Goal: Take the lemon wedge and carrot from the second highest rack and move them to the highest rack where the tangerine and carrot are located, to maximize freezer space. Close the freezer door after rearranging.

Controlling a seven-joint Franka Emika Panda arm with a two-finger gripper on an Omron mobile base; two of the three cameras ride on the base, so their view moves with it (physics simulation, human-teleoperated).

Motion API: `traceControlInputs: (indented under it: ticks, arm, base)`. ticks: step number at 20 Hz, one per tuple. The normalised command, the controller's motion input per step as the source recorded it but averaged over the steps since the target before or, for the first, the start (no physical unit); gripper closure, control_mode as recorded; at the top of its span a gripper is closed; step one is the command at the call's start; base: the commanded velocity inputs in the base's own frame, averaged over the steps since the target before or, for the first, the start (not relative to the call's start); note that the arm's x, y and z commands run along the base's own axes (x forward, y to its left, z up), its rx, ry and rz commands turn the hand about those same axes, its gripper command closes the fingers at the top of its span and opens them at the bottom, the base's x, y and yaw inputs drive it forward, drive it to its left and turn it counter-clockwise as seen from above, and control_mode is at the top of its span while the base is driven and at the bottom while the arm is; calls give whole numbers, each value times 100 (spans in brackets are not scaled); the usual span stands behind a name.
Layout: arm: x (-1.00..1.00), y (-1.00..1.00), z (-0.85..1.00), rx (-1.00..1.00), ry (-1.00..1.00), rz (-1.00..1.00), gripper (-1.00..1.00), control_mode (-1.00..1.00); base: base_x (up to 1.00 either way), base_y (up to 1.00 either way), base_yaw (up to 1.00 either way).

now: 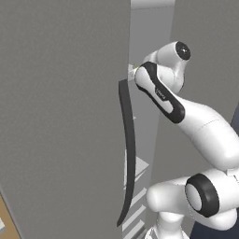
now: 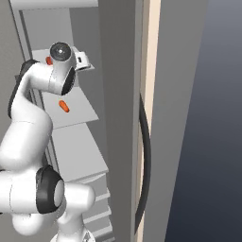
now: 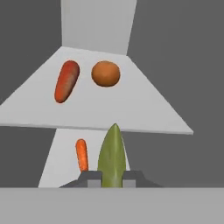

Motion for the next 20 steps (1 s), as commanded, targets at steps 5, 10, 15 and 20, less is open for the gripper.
traceControlInputs:
  ticks: [5,10,15,20]
  arm:
    - [5,0,64,2,5,0,100,-100]
    - [26,5,11,0,2,0,100,-100]
    - [36,15,-5,0,5,0,100,-100]
    - [31,15,-24,0,0,0,100,-100]
  base:
    - [0,0,0]
    - [0,0,0]
    - [0,0,0]
    - [0,0,0]
